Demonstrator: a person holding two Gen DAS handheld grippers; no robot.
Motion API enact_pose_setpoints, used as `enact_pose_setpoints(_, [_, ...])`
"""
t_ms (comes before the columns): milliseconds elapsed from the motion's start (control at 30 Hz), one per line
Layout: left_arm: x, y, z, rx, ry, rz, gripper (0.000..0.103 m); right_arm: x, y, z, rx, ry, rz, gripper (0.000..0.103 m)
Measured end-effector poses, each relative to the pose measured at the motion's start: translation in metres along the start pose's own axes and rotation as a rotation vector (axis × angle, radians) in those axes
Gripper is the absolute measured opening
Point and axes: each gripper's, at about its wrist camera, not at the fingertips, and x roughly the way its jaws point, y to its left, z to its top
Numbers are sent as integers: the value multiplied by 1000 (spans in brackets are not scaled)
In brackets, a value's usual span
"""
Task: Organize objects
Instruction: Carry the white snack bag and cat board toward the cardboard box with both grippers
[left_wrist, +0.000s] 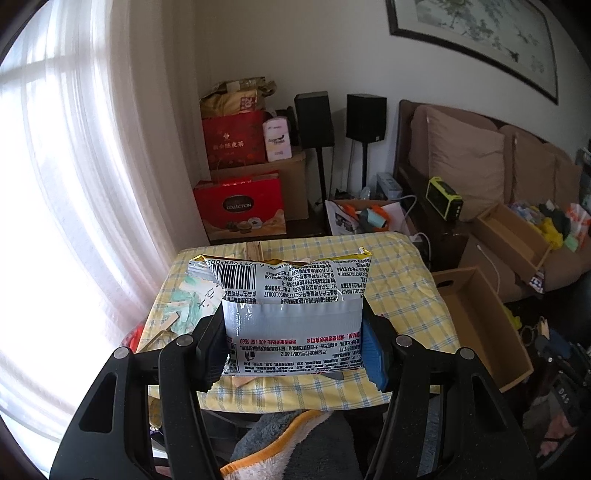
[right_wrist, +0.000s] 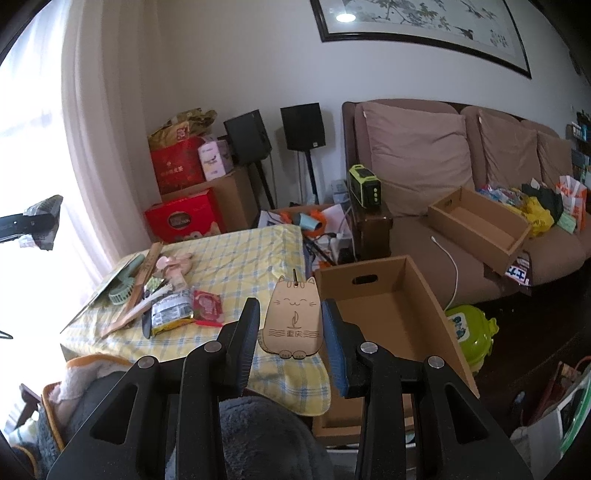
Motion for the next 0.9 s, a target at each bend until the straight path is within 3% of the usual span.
enact_pose_setpoints(900, [3,-16,-6,18,16,-52,57,2,-8,-2,15,7,-9,34])
